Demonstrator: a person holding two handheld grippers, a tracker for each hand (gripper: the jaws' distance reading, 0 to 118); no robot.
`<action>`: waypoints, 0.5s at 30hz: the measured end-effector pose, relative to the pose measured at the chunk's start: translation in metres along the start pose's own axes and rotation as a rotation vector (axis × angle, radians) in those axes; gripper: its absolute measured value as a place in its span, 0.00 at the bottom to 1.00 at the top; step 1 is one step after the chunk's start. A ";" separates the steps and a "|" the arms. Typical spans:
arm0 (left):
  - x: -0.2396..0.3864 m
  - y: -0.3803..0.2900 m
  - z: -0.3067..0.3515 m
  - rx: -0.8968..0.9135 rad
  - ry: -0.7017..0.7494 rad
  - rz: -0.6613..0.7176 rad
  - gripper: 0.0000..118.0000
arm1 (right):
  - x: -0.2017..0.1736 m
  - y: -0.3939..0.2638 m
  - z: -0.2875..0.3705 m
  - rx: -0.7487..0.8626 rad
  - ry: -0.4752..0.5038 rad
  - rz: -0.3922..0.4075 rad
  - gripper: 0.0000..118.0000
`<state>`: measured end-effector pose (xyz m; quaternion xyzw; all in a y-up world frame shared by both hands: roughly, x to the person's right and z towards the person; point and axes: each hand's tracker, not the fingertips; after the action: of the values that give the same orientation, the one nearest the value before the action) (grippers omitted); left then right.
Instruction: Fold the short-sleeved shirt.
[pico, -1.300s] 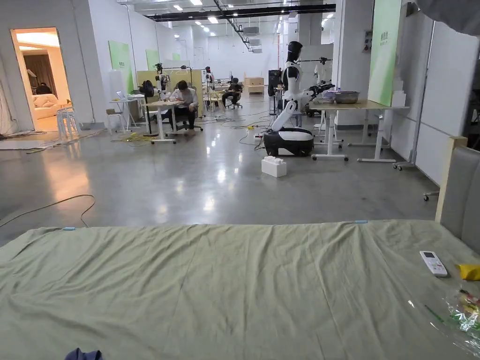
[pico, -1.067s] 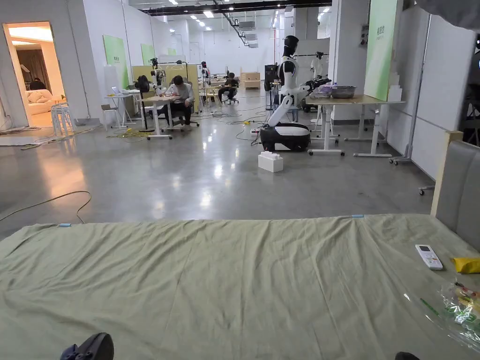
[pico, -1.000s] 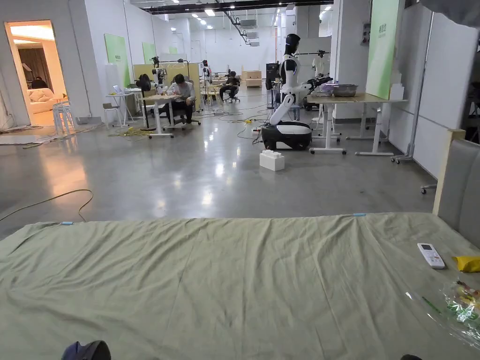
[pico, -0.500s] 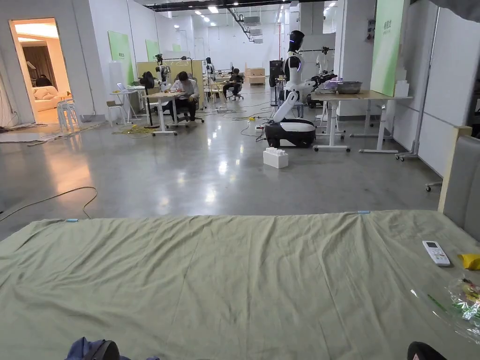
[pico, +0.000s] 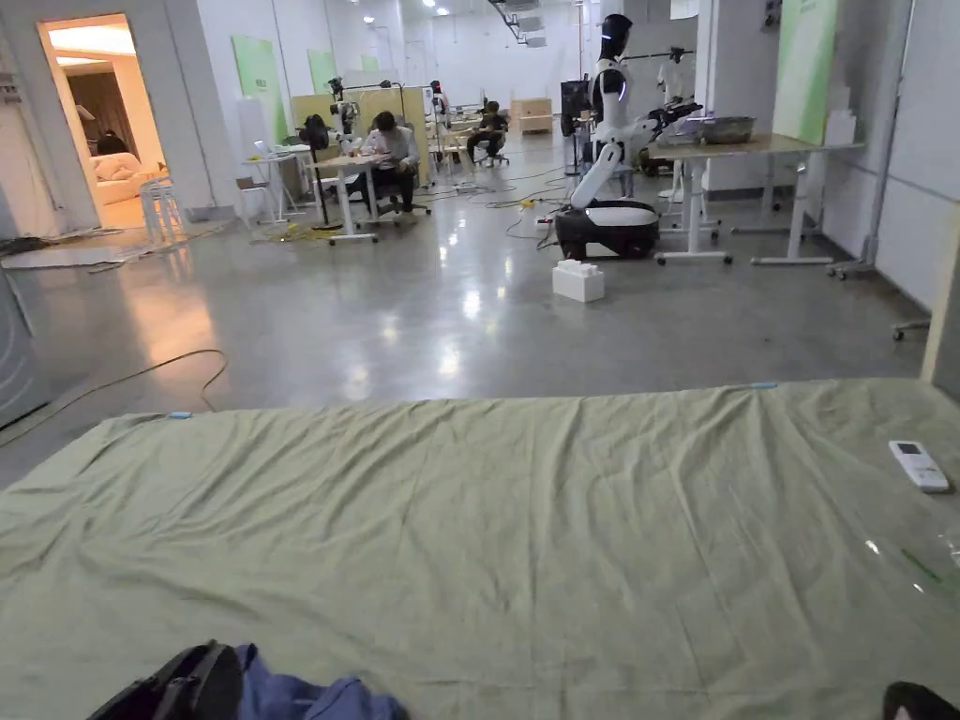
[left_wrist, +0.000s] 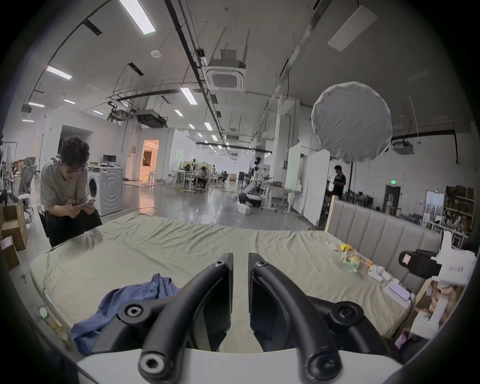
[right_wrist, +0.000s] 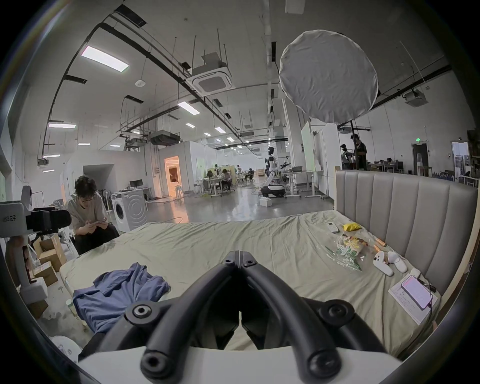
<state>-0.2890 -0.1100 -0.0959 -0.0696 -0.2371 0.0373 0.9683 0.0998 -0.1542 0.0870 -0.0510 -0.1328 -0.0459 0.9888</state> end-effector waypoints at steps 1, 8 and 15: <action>-0.006 -0.002 -0.004 -0.036 -0.007 -0.019 0.18 | 0.000 -0.003 -0.001 -0.008 0.003 -0.005 0.00; -0.076 -0.046 -0.065 -0.277 0.086 -0.061 0.73 | 0.004 -0.025 -0.014 -0.117 0.003 -0.050 0.00; -0.129 -0.141 -0.174 -0.570 0.074 0.030 0.75 | 0.005 -0.046 -0.032 -0.243 -0.007 -0.039 0.00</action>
<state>-0.3164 -0.2836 -0.2860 -0.3439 -0.2016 -0.0189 0.9169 0.1076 -0.2039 0.0620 -0.1683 -0.1304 -0.0805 0.9737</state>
